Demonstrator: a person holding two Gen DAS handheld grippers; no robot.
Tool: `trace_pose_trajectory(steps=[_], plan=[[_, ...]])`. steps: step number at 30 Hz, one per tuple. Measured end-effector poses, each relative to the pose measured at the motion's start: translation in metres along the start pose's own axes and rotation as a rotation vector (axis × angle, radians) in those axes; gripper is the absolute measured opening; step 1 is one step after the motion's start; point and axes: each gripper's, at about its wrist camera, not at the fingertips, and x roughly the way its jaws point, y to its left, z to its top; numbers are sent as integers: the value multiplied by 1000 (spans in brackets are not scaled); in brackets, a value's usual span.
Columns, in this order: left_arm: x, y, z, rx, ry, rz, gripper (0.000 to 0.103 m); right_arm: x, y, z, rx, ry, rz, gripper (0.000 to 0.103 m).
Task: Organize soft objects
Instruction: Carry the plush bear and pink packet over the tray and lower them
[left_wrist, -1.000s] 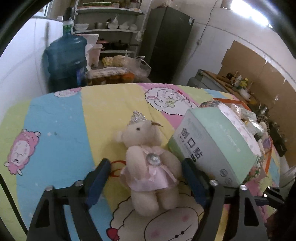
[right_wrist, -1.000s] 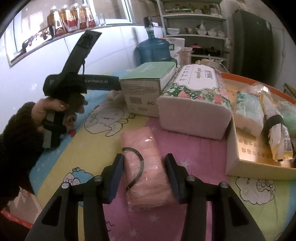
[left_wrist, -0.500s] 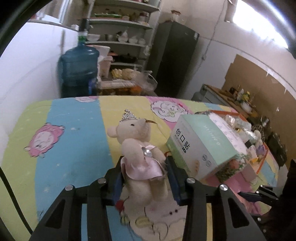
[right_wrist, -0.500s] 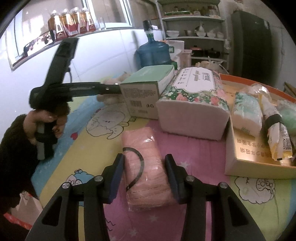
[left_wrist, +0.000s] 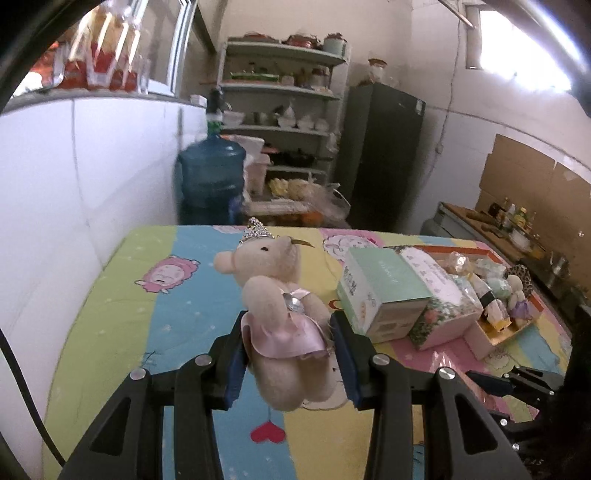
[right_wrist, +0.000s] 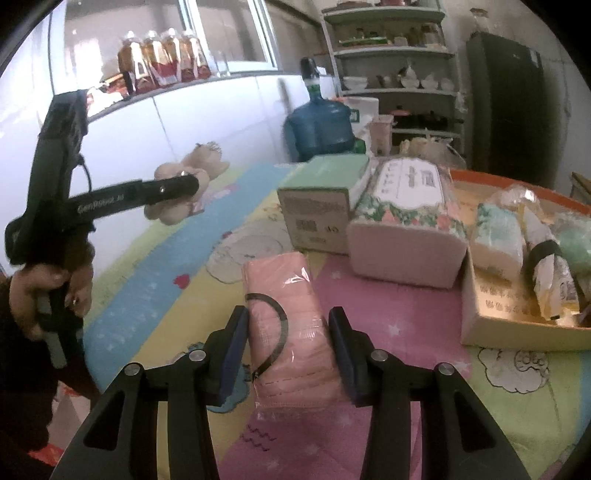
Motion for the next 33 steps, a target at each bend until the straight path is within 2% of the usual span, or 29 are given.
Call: trace_pose_trajectory(steps=[13,33], plan=[[-26,-61,-6,-53,-47,-18,43,-57,-16,5,29,-132,-67,46],[-6,-159,2,34,-44,-58,43,-118,-85,-2,118,-240,-162,46]])
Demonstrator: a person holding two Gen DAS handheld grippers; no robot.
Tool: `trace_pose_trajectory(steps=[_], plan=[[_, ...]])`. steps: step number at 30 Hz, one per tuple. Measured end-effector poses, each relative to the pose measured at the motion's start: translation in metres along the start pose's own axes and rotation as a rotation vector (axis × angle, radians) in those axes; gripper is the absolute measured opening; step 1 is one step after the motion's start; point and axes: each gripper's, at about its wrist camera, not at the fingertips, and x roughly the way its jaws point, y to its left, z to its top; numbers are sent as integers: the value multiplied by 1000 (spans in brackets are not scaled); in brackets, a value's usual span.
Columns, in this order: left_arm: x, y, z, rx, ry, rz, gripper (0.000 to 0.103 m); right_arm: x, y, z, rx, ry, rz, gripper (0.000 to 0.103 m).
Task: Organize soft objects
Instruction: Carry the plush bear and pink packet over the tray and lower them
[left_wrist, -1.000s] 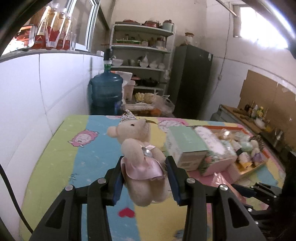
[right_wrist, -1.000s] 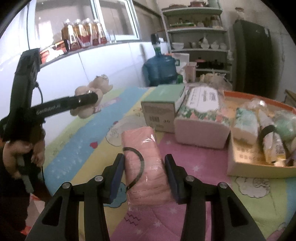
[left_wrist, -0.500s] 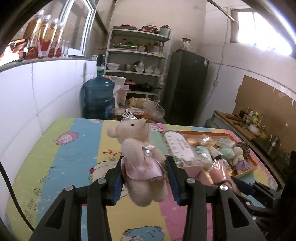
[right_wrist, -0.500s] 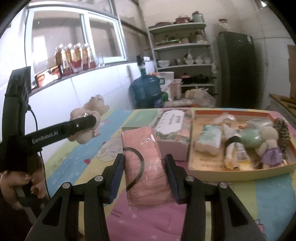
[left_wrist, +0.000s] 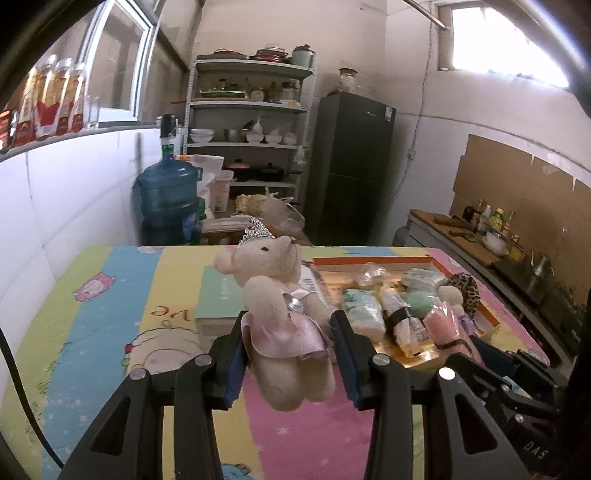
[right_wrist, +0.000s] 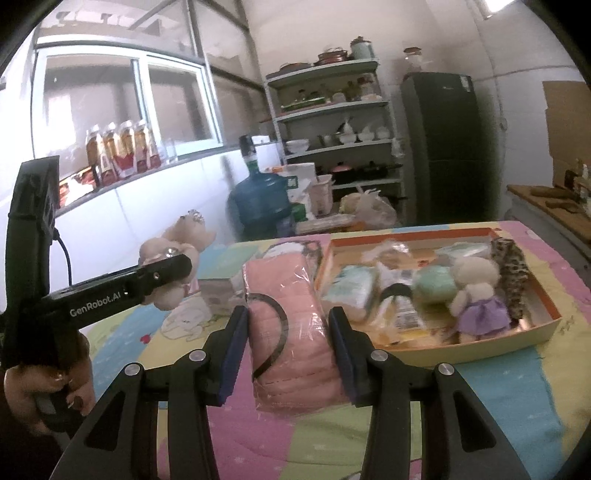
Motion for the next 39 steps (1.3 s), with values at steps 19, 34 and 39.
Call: trace_pose_trajectory(steps=[19,34,39], plan=[[49,-87,7,73,34,-120,43,-31,-89,1,100,-48,-119,46],[98,-127,15,77,79,-190,43,-16,-137,18,114,-57,-173,46],[119,-138,18,74,97,-201,43,-5,-152,26,113,-54,-184,46]])
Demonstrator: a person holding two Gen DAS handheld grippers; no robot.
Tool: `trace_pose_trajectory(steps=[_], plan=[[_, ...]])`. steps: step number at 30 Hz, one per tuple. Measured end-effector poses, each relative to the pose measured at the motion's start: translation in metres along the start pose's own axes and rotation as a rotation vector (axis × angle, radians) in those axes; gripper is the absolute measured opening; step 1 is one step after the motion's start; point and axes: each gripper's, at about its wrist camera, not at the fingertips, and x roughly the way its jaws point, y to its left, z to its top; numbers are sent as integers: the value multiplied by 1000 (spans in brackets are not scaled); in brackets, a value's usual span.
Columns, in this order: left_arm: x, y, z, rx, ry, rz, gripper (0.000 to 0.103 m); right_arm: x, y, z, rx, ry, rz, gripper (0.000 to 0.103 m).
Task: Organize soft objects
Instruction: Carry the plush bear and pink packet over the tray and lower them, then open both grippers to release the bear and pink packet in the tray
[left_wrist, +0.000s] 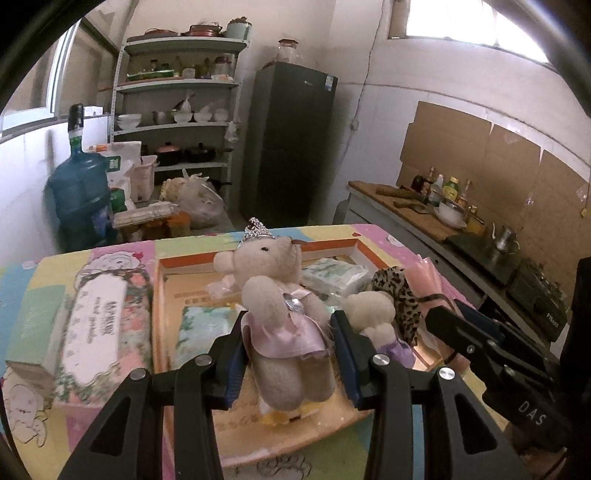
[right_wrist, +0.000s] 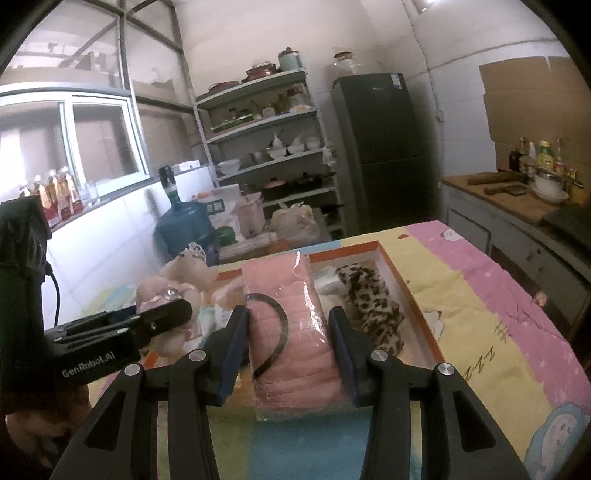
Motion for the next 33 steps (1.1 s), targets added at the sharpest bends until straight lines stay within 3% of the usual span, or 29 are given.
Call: trace_pose_trajectory(steps=[20,33], plan=[[71,-5,13,-11,82,-21,43,50,-33,10,15,49,-8,46],[81,2,10,-41,82,-33,48,61,-39,6,51,90,14,46]])
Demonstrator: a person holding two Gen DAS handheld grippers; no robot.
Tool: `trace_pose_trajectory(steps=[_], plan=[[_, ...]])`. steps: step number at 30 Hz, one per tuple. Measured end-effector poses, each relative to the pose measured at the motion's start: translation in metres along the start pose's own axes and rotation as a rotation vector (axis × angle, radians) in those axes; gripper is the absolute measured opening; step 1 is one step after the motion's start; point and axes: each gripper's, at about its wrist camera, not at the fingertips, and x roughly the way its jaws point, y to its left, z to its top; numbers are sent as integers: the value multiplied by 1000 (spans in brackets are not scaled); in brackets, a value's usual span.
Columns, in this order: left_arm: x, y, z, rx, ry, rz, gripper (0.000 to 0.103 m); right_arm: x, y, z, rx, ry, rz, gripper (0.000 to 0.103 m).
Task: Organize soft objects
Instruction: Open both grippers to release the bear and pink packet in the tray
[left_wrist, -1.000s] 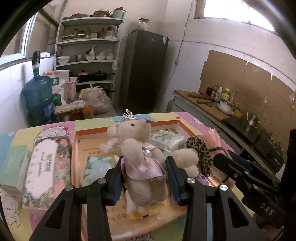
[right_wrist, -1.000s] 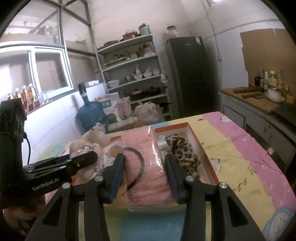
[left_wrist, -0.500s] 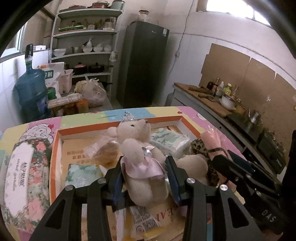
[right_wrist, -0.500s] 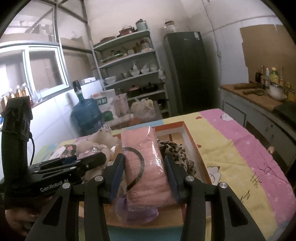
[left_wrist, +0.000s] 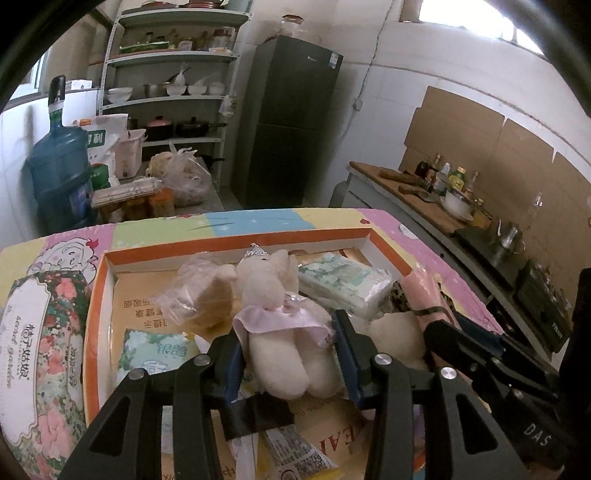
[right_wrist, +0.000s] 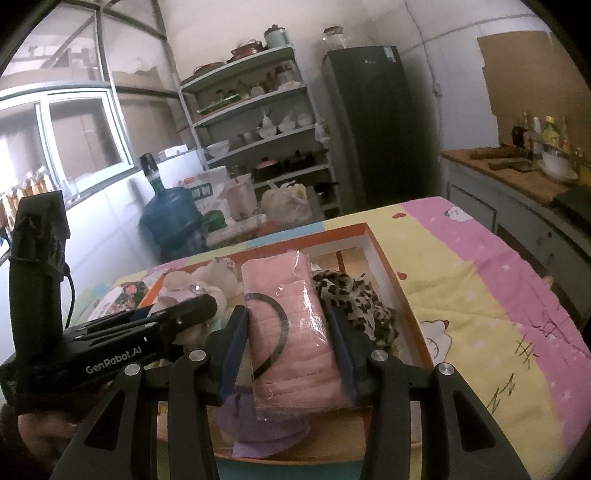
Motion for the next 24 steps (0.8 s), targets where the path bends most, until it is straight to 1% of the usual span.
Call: trace_pose_trajectory(steps=[2,4,7,9,10,11,12,13,14,15,17,19,21,24], plan=[[-2,2,0,-11,-4,-4,49,1,-2,0,11,5,9,46],[-3,4,1,-20,-2,-1,54,2,-4,1,18,7,18,48],[-7,8,2,-30,0,-8,55,2,-8,1,38,9,44,48],[-12,11,3,-49,1,-26,56,3,-11,0,59,12,65,50],[-15,13,3,-64,-1,-41,56,3,-13,0,73,15,81,55],[-20,16,4,-82,-9,-51,56,4,-14,0,83,17,93,64],[-26,17,4,-91,-21,-60,56,4,-15,0,93,17,105,68],[-32,18,4,-95,-35,-66,59,3,-16,0,99,14,112,71],[-38,19,4,-95,-49,-69,61,2,-15,0,97,9,113,71],[-44,20,4,-93,-61,-69,65,1,-14,0,94,3,114,72],[-56,21,2,-88,-88,-66,71,-2,-11,0,83,-13,111,75],[-68,21,-1,-78,-111,-57,81,-9,-6,0,64,-39,99,75],[-81,20,-5,-63,-133,-45,84,-16,2,1,42,-66,88,75],[-98,18,-9,-39,-147,-44,84,-25,12,2,21,-101,61,75]])
